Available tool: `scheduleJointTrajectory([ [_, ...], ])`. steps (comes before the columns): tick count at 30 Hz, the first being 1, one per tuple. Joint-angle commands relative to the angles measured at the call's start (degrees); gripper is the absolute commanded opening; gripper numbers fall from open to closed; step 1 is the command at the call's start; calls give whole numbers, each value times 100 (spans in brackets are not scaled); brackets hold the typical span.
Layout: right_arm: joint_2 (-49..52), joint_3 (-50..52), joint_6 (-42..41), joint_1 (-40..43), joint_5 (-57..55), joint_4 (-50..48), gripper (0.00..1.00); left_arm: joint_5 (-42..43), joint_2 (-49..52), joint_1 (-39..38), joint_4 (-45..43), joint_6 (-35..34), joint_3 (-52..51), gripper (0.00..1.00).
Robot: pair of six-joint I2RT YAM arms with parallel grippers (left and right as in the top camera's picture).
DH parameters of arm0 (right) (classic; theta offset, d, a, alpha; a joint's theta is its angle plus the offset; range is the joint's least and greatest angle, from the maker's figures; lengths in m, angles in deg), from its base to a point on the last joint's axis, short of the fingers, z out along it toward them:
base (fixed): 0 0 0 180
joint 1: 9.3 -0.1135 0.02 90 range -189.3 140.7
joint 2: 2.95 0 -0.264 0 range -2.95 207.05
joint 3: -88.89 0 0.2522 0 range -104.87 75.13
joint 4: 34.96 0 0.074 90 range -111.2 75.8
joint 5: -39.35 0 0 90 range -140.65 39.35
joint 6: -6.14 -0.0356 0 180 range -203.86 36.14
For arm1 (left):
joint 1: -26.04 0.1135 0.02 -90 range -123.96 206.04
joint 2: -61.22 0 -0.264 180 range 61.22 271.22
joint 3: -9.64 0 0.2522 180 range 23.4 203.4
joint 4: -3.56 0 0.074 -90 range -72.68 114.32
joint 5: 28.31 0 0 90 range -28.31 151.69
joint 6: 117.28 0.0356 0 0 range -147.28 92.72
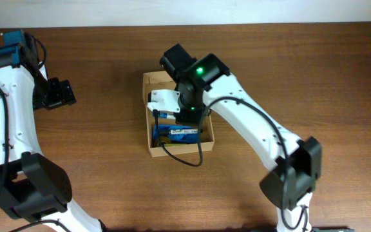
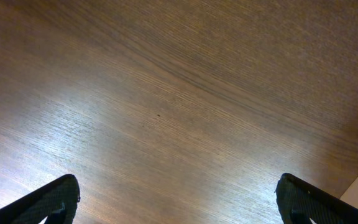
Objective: Pack container
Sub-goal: 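Carry the blue marker into the box and release it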
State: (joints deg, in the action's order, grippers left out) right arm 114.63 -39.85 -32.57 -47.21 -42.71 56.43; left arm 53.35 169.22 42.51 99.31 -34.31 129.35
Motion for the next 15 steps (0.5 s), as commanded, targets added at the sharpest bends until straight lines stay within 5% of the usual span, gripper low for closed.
scheduleJointTrajectory([
  [1,317,-31,531,9,-101,0,4,11,-72,11,2,90,-17,100],
  [15,1652,-31,525,4,-70,74,4,11,-72,11,2,90,-17,100],
])
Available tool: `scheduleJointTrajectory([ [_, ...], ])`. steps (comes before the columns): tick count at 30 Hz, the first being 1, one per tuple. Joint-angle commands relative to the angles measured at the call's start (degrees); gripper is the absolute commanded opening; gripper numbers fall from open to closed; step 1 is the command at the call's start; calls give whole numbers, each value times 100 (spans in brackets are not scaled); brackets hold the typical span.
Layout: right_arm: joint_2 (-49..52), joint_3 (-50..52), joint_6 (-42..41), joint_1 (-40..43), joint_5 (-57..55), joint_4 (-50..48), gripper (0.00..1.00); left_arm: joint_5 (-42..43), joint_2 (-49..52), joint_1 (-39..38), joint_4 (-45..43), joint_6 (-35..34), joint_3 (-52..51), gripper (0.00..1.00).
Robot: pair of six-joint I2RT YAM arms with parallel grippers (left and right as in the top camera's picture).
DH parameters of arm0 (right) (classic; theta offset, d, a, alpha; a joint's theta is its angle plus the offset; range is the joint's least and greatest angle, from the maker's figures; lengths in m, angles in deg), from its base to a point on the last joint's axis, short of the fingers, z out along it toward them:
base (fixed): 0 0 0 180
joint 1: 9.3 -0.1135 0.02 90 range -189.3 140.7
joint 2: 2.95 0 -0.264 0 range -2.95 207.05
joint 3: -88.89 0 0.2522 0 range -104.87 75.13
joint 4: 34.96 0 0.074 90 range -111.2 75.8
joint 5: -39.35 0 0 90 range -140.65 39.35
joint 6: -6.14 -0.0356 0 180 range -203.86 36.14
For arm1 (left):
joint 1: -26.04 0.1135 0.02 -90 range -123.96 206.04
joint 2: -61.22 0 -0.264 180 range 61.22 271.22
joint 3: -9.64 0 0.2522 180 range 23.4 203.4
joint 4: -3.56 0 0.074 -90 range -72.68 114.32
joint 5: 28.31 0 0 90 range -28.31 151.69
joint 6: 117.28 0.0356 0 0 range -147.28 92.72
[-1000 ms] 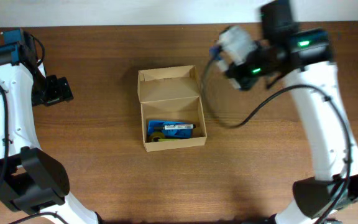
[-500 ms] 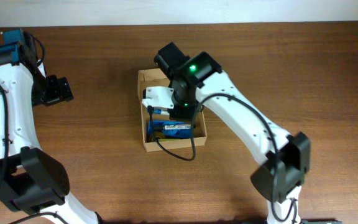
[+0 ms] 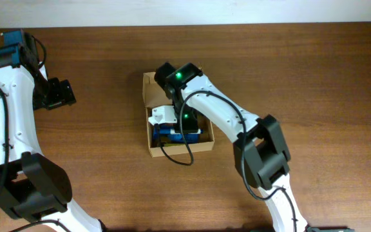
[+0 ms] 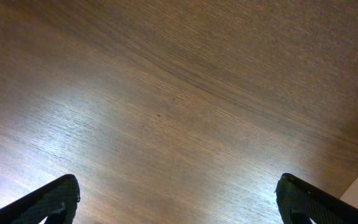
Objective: Pack container
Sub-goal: 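Carry the blue marker into the box and release it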
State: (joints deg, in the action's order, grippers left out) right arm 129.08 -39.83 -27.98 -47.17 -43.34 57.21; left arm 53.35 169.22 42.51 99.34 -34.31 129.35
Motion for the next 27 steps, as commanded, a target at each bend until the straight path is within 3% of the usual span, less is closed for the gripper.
scheduleJointTrajectory([
  [1,271,-33,66,0,-4,-24,4,13,-72,11,0,92,-17,100],
  [13,433,-46,-409,0,35,-111,6,13,-72,11,0,92,-17,100],
  [17,190,-52,-511,0,254,-125,37,13,-72,11,0,90,-17,100],
  [20,-175,-55,-540,0,225,-122,45,13,-72,11,0,92,-17,100],
  [21,-310,-61,-579,0,184,-122,53,11,-72,11,0,92,-17,100],
  [22,-446,-74,-713,0,85,-122,56,13,-72,11,0,92,-17,100],
  [25,-852,-160,-1099,-2,-450,-122,53,13,-72,11,0,92,-17,100],
  [27,-1130,-175,-1187,0,-546,-125,58,13,-72,11,0,90,-17,100],
])
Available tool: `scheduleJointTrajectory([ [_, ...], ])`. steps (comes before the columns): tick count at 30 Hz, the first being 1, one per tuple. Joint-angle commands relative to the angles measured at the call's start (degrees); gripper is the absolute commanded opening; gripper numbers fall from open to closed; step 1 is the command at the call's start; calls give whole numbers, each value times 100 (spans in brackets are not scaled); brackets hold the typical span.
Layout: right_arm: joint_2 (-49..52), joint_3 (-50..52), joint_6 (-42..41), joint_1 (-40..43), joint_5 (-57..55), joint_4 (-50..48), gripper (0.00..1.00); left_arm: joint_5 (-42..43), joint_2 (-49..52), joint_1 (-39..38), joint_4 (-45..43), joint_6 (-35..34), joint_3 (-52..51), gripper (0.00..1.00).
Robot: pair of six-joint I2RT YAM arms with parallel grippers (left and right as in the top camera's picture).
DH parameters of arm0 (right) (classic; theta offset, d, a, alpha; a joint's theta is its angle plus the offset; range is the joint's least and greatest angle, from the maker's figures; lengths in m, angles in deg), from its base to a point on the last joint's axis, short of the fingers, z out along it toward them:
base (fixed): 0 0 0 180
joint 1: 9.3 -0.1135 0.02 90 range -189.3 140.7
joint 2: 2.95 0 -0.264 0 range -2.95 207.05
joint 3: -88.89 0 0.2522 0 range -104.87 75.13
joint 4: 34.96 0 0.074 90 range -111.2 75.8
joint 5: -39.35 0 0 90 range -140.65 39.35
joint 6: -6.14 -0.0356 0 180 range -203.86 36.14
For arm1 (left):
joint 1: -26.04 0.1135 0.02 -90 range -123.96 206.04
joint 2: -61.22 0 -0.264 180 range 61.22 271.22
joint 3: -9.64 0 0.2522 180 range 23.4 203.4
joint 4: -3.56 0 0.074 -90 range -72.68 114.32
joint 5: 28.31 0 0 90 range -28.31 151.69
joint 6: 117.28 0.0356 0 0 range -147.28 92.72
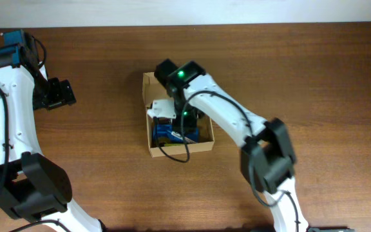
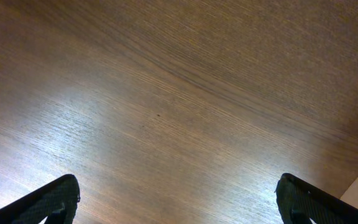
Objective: Pack container
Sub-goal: 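Carry the blue marker into the box and release it, then move both grippers to the box lid's far edge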
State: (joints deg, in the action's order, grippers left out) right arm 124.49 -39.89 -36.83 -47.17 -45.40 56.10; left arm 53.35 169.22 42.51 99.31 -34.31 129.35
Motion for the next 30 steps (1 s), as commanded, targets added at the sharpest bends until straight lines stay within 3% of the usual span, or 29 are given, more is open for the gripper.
scheduleJointTrajectory([
  [1,-811,-168,-302,0,-337,-17,59,11,-72,11,2,92,-17,100],
  [4,-1241,-168,-367,0,-348,-37,61,13,-72,11,2,92,-17,100],
  [9,-1932,-168,-1182,2,-686,-164,63,13,-72,11,2,92,-17,100],
  [13,-2535,-168,-2218,85,-737,-302,63,13,-72,11,2,92,-17,100],
  [16,-2955,-168,-3191,323,-667,-444,72,13,-72,11,2,90,-17,100],
  [18,-3174,-168,-3560,588,-343,-417,71,13,-72,11,2,92,-17,100],
  [21,-3410,-168,-3875,1165,295,-275,67,13,-72,11,2,92,-17,100],
  [24,-3451,-166,-3921,1766,743,-140,50,188,-72,11,-278,90,-17,100],
  [26,-3394,-144,-3919,2159,920,-90,37,1054,-72,9,-772,90,-17,100],
  [30,-3139,-48,-4168,2850,1285,-79,29,2323,-59,4,-925,90,-17,100],
])
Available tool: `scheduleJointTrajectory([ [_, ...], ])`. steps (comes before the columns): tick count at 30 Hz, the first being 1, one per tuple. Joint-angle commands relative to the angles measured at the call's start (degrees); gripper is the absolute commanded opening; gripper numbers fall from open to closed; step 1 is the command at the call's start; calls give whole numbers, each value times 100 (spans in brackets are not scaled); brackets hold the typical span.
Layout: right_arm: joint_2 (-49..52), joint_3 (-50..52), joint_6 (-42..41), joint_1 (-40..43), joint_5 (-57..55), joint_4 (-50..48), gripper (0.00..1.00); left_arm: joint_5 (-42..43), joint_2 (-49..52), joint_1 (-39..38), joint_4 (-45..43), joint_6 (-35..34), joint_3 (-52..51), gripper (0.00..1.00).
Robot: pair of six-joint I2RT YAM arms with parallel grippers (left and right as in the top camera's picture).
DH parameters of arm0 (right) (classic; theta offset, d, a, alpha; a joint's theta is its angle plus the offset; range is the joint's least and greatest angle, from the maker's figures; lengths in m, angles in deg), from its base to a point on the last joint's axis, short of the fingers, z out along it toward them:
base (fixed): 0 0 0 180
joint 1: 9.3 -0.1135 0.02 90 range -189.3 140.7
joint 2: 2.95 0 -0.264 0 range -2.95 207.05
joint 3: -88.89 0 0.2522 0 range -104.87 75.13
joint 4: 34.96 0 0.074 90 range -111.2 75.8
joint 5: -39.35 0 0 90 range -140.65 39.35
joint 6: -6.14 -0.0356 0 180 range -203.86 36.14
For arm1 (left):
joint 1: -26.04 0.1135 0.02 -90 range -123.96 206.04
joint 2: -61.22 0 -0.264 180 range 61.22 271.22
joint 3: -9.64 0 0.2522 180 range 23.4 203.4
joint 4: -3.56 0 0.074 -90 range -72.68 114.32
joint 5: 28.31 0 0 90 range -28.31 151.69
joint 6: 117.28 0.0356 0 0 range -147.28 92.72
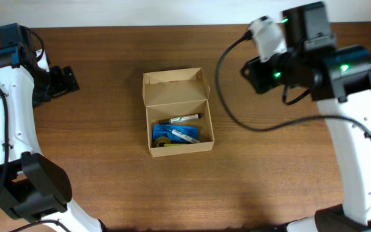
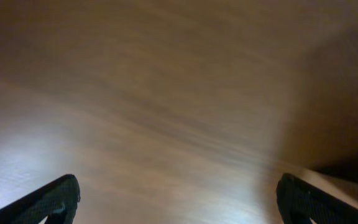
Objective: Pack container
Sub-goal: 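Move both grippers to the box lid's far edge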
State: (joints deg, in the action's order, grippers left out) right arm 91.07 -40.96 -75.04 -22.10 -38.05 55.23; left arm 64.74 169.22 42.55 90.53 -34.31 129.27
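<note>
An open cardboard box (image 1: 148,116) stands at the table's middle, its lid flap folded back on the far side. Inside lie a black marker (image 1: 184,119), a white pen (image 1: 184,136) on blue items (image 1: 163,133), and a yellowish thing (image 1: 166,144) at the front. My right gripper (image 1: 255,74) hangs high to the right of the box, well clear of it; its fingers cannot be made out. My left gripper (image 1: 62,80) is far to the left near the back edge. In the blurred left wrist view the left gripper (image 2: 179,199) is open over bare wood.
The brown wooden table (image 1: 108,187) runs to a pale wall along the back edge. A black cable (image 1: 227,103) loops down from the right arm between it and the box. At the right of the left wrist view a pale strip shows.
My right gripper was down inside the box; now it is raised far off to the upper right, leaving the contents in plain sight. My left gripper has shifted slightly toward the back, and its view is blurred.
At all three earlier moments my right gripper was low over or inside the box, covering its contents, while the left gripper stayed open and still over bare wood. Now the right arm is clear of the box and the left has moved a little.
</note>
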Motion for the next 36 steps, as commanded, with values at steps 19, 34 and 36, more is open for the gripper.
scheduleJointTrajectory([
  [19,2983,116,-765,907,2424,-35,4,2662,1165,-951,-232,245,-9,2],
  [34,4232,120,-619,911,3591,-304,4,4424,2710,-1047,-669,494,-9,2],
  [36,4369,120,-636,911,3740,-317,4,4433,2802,-1047,-708,492,-9,2],
])
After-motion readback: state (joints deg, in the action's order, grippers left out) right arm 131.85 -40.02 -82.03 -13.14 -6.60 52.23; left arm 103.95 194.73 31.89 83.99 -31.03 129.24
